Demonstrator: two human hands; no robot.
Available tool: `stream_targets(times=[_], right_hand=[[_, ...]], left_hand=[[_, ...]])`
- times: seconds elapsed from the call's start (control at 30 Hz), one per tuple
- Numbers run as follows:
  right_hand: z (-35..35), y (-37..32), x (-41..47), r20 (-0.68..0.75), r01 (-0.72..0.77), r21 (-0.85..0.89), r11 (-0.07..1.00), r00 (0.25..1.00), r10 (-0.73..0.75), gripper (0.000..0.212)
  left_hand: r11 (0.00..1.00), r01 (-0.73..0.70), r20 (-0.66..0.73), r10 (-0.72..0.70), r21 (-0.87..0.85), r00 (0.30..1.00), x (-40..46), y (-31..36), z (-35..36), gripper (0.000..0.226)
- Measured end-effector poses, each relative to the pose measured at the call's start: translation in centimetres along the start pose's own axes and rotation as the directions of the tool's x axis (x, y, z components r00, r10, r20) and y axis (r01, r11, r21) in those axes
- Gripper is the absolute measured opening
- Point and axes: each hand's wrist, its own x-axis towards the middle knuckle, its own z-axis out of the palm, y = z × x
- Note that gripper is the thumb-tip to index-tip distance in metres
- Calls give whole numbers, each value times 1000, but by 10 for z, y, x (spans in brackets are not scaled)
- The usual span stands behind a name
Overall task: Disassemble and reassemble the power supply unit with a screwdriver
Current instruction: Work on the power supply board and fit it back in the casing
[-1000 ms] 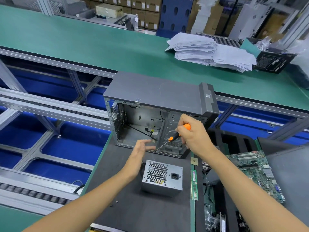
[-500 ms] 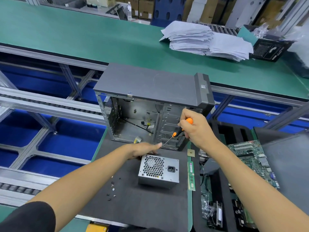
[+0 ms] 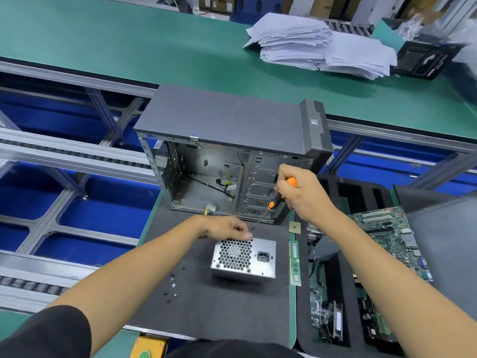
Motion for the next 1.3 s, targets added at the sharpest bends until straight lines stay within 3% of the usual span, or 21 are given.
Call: stream_targets(times=[0.5,0.63,0.8,0.97,1.1,1.23,1.3], right_hand=[[5,13,6,39,-16,-19,1000,999,17,23],[8,16,7,48,-16,-34,999,999,18,24],[9,17,8,60,-27,-18,999,998,28,22],[10,16,9,50,-22,-20,1000,999,23,21],[9,14,10,39,-13,-32,999,999,15,22],[8,17,11,30,-16,-37,999,999,17,24],[9,19,12,30,-19,-38,999,999,21,24]], left_hand=[[972,-208,-238,229,108,944,5,-19,15,50],[959,-188,-228,236,213,944,3,-18,13,44],[972,-229,-177,217,-50,960,4,-24,14,33],[969,-209,-119,194,-129,974,2,-35,5,10],[971,-210,-234,178,-118,956,3,-38,9,26],[959,-237,-508,127,-157,852,4,-51,22,47],[943,-265,-510,131,-200,850,3,-51,25,46]])
